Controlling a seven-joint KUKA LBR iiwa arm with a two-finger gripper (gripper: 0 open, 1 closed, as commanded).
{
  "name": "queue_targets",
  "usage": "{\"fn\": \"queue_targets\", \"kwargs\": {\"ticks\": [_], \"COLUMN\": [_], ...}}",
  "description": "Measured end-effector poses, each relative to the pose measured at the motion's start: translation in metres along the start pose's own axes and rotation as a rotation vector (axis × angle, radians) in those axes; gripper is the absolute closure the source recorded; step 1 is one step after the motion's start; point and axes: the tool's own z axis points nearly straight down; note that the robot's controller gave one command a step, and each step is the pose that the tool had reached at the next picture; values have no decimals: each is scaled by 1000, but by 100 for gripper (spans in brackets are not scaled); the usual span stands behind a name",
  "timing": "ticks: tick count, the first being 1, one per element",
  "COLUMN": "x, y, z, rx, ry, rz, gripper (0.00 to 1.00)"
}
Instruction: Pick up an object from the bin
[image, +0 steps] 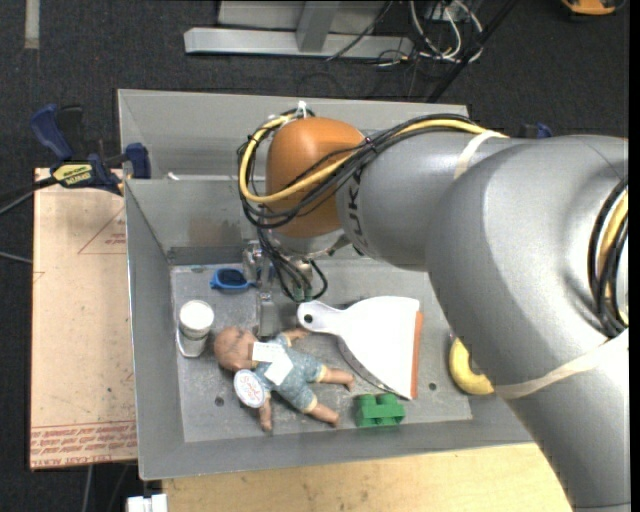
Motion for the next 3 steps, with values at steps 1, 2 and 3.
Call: {"fn": "queue_targets", "kwargs": {"ticks": [1, 2, 3], "x": [6, 6, 5], "y": [21, 21, 23], "z": [-17, -17, -17], "rx": [0, 0, 0], "ry": [-24, -24, -26], "rz": [-157, -157, -190], "gripper": [100, 100, 100]}}
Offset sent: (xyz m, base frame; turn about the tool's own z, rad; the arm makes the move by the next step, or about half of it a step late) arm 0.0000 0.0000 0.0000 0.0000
